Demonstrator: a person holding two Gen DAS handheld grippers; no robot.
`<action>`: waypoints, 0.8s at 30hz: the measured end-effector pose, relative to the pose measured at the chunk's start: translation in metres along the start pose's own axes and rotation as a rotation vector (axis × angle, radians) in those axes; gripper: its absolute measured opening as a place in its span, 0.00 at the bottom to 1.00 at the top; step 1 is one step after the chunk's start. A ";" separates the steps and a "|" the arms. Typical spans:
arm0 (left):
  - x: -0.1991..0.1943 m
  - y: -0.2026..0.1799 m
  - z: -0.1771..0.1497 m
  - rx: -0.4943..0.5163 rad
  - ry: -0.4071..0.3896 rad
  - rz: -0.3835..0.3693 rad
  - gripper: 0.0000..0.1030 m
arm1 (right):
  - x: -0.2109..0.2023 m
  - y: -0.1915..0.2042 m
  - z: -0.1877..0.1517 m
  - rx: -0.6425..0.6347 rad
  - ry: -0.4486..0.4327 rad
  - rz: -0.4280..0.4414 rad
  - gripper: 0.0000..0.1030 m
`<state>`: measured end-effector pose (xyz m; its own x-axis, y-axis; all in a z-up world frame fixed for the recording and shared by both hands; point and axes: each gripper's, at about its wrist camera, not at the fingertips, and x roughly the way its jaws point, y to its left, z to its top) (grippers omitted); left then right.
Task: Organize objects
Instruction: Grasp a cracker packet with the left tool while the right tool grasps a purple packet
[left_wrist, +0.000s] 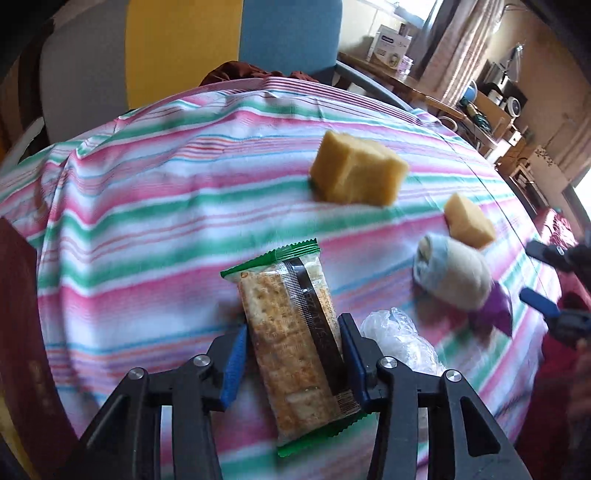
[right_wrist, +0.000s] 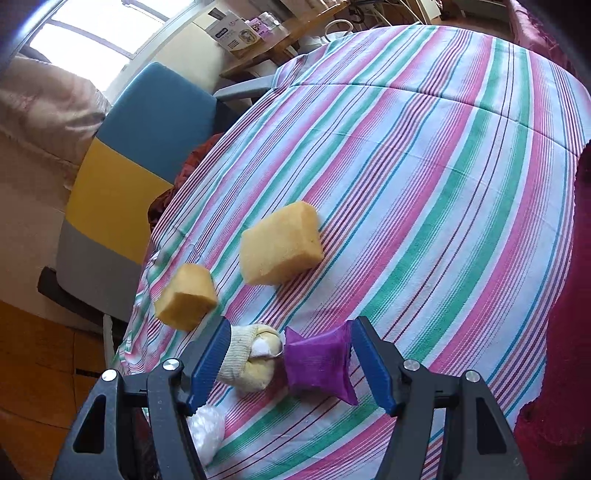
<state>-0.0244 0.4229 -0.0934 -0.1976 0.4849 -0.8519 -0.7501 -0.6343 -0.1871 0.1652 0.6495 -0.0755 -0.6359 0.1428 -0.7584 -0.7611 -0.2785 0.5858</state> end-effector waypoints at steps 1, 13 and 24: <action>-0.003 0.000 -0.005 0.008 -0.001 -0.001 0.46 | 0.001 0.001 0.000 -0.004 0.005 -0.003 0.67; -0.003 -0.005 -0.006 0.050 0.029 -0.034 0.56 | 0.014 0.007 -0.003 -0.073 0.031 -0.108 0.67; 0.005 -0.012 -0.004 0.071 0.032 0.037 0.67 | 0.012 0.017 -0.004 -0.146 0.006 -0.163 0.67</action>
<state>-0.0138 0.4298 -0.0973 -0.2068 0.4417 -0.8730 -0.7858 -0.6066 -0.1207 0.1453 0.6431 -0.0758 -0.5044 0.1916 -0.8420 -0.8273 -0.3867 0.4076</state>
